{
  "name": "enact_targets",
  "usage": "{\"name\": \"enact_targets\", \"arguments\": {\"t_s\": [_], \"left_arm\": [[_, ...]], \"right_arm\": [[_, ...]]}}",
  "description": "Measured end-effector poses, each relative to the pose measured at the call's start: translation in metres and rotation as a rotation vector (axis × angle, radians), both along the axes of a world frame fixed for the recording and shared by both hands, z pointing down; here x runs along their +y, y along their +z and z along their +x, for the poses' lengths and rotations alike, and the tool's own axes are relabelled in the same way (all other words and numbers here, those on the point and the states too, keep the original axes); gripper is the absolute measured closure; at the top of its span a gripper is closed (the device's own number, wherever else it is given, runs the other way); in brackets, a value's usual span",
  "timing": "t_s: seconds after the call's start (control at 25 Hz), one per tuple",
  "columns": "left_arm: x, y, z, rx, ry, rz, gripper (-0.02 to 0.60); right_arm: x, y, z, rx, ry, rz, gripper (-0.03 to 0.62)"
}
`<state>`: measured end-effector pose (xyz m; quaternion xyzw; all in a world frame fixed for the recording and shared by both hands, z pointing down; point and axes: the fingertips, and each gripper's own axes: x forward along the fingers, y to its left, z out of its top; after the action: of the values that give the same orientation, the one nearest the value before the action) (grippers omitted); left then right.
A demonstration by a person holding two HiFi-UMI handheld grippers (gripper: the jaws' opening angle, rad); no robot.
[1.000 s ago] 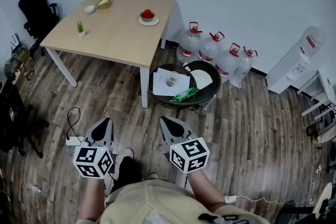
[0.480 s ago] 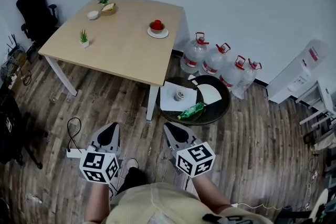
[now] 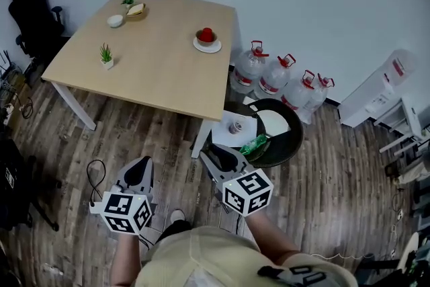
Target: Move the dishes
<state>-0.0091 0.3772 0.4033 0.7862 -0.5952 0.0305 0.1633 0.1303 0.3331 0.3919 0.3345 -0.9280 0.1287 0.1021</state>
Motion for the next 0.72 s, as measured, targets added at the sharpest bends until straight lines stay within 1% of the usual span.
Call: {"name": "enact_targets", "arguments": {"t_s": [0.16, 0.4, 0.6, 0.72], "left_arm": [[-0.016, 0.005, -0.019, -0.02, 0.031, -0.008, 0.566], [-0.043, 0.008, -0.039, -0.055, 0.031, -0.011, 0.565], [-0.08, 0.012, -0.044, -0.07, 0.022, -0.021, 0.565], [-0.11, 0.018, -0.054, -0.074, 0.007, -0.03, 0.565]], "right_arm": [[-0.019, -0.001, -0.014, 0.011, 0.009, 0.001, 0.45], [-0.05, 0.001, -0.023, 0.013, 0.034, -0.027, 0.419], [-0.105, -0.007, -0.026, -0.012, 0.036, -0.011, 0.395], [-0.147, -0.01, -0.032, -0.022, 0.04, 0.012, 0.381]]}}
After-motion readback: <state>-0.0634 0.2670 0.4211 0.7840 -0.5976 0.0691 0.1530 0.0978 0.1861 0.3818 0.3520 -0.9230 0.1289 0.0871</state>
